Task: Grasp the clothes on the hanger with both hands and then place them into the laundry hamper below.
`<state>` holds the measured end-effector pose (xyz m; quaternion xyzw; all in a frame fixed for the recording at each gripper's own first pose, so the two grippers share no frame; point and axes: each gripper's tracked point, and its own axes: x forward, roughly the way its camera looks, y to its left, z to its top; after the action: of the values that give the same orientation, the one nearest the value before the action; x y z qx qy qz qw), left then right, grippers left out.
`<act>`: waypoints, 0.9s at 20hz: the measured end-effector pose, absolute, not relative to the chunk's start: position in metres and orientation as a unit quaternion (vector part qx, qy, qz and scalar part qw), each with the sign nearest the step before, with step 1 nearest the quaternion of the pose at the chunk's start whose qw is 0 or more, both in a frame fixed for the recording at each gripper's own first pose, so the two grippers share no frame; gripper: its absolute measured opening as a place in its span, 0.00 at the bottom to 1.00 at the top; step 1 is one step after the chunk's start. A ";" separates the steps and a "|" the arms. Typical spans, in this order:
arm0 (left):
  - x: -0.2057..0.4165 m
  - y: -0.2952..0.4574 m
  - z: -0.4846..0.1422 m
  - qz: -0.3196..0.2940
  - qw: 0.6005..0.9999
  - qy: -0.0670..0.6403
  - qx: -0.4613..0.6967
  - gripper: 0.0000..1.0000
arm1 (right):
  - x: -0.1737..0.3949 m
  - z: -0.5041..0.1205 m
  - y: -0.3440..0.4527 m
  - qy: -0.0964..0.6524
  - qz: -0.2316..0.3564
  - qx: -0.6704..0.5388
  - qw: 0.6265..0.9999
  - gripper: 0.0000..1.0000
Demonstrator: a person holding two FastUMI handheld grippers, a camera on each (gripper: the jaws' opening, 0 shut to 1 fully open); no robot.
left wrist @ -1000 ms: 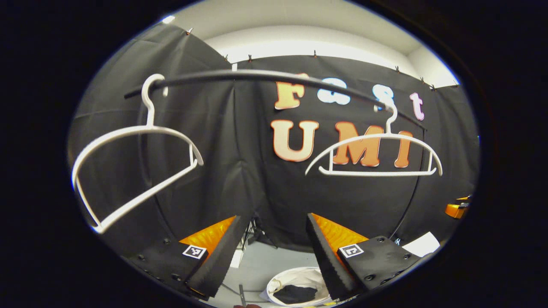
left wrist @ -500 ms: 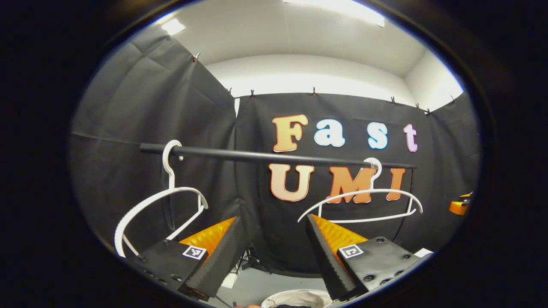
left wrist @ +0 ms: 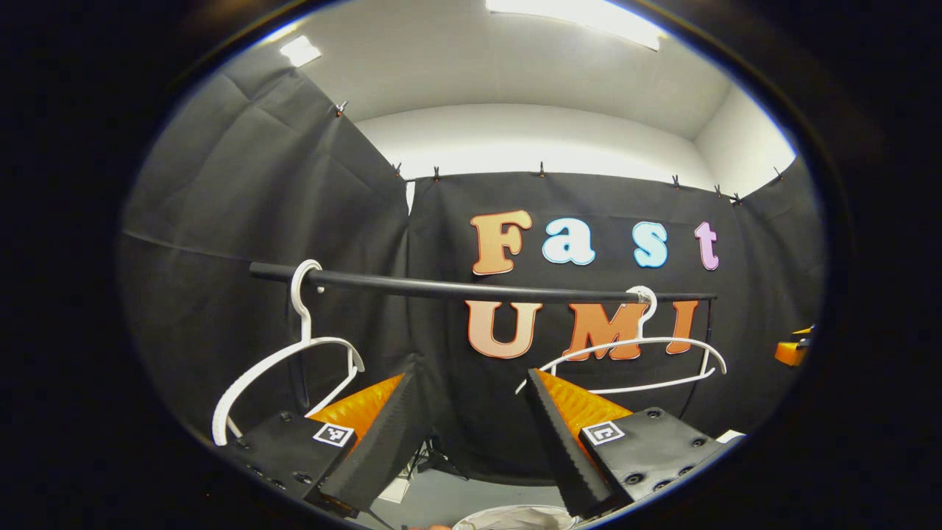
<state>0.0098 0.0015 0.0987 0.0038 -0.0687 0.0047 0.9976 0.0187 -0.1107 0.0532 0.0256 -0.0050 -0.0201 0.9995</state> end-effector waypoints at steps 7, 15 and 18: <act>0.013 0.007 0.099 0.002 0.997 -0.070 0.006 1.00 | 0.022 0.054 -0.105 -0.006 -0.021 0.028 0.999 0.92; 0.020 0.009 0.096 -0.002 0.998 -0.070 0.010 0.94 | 0.028 0.052 -0.096 -0.004 -0.021 0.022 1.000 0.92; 0.025 0.011 0.093 0.002 0.998 -0.065 0.009 0.97 | 0.029 0.052 -0.090 -0.003 -0.018 0.022 1.000 0.92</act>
<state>0.0246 0.0115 0.0928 0.0094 -0.0647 0.0022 0.9979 0.0294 -0.0904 0.0524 0.0218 -0.0031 -0.0181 0.9996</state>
